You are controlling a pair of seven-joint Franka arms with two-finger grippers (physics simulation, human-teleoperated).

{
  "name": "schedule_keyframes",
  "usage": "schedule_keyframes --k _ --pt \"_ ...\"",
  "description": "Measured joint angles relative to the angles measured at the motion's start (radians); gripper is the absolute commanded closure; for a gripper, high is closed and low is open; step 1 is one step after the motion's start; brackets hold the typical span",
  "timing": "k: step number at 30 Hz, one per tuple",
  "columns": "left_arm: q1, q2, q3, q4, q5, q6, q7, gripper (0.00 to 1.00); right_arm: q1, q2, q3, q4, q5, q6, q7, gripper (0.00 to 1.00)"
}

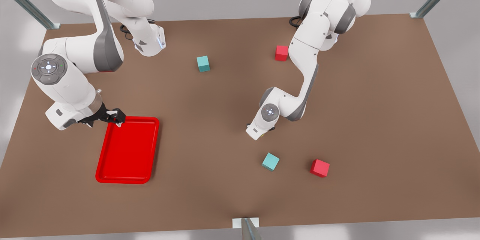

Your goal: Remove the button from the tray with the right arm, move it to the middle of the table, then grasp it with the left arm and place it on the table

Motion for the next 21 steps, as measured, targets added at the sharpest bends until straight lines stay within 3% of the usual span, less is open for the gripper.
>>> schedule_keyframes --k 8,10,15,21 --pt "-0.008 -0.026 0.03 0.072 0.003 -0.064 -0.015 0.51 -0.004 0.0 0.0 0.0 -0.002 0.0 -0.009 0.0" --pt "-0.049 -0.039 0.084 0.084 0.013 -0.087 -0.053 0.51 -0.004 0.0 0.0 0.0 -0.002 0.0 -0.01 0.0" --pt "-0.304 -0.05 0.356 0.086 0.059 -0.147 -0.273 0.51 -0.003 0.0 0.0 0.0 -0.002 0.0 -0.014 0.0" --pt "-0.389 -0.044 0.384 0.088 0.28 -0.346 -0.727 0.51 0.001 0.0 0.0 0.0 -0.002 0.0 -0.017 0.0"
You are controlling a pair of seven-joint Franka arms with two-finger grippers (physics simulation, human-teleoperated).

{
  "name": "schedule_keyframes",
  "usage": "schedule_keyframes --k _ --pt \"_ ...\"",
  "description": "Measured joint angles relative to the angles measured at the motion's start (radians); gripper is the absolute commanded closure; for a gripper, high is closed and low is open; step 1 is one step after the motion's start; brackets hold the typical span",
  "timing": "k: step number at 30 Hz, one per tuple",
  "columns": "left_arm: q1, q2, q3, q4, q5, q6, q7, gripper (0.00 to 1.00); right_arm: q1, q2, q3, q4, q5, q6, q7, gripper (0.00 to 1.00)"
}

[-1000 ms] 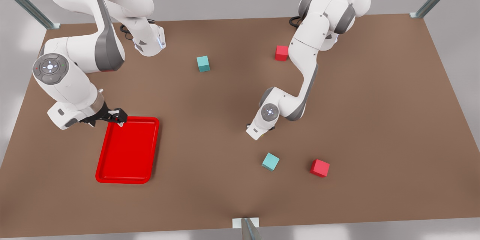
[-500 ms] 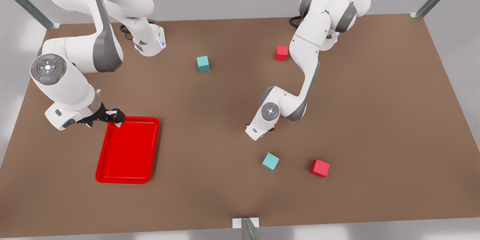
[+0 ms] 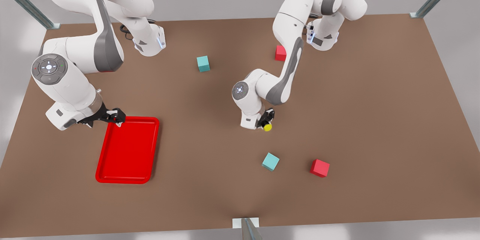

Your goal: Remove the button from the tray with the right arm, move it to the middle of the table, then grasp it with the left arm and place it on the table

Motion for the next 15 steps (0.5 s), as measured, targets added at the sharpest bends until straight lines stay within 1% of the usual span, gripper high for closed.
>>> schedule_keyframes --k 5,9,15 --pt "-0.096 0.082 -0.005 -0.005 0.23 -0.153 -0.391 0.51 -0.006 0.0 -0.001 0.0 0.0 0.0 -0.002 0.0" --pt "-0.141 0.166 -0.006 -0.009 0.393 -0.237 -0.649 0.51 -0.005 0.0 -0.001 0.0 0.0 0.0 -0.003 0.0" --pt "-0.172 0.245 -0.016 -0.01 0.516 -0.311 -0.945 0.5 -0.008 0.0 -0.003 0.0 0.0 0.0 -0.004 0.0"
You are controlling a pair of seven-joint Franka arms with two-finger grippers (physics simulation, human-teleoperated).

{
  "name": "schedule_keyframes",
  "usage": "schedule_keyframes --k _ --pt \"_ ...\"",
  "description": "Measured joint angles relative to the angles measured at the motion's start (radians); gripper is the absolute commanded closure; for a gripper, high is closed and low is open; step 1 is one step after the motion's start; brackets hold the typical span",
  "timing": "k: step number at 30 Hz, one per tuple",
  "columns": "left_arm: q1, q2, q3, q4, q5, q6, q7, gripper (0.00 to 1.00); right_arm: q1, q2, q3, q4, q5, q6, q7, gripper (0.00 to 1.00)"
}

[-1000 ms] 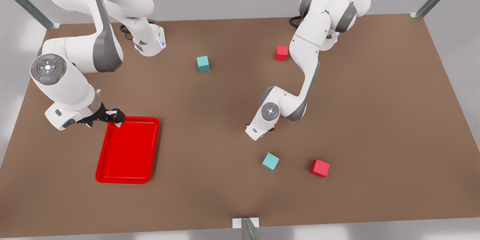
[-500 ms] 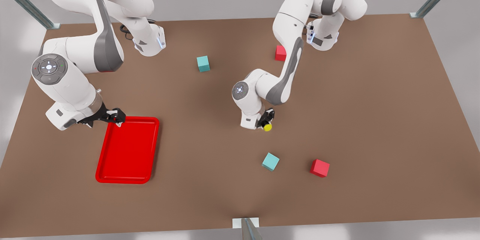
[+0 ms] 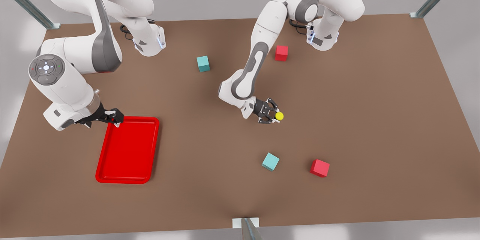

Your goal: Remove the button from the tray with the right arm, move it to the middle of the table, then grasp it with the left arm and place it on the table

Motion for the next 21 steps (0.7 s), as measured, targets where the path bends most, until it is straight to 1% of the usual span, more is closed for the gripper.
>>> schedule_keyframes --k 5,6,7,21 --pt "0.002 0.035 -0.013 0.0 0.031 -0.005 -0.182 0.5 0.001 0.0 0.0 0.0 0.0 0.0 -0.001 0.0" --pt "0.002 0.038 -0.013 0.0 0.033 -0.003 -0.213 0.48 0.0 0.0 0.0 0.0 0.0 0.0 -0.001 0.0" --pt "0.002 0.039 -0.013 0.0 0.036 -0.001 -0.242 0.0 0.0 0.0 0.0 0.0 0.0 0.0 -0.001 0.0" --pt "0.002 0.036 -0.012 0.0 0.073 -0.016 -0.513 0.0 -0.007 0.003 -0.002 0.006 0.002 0.0 -0.001 0.0"
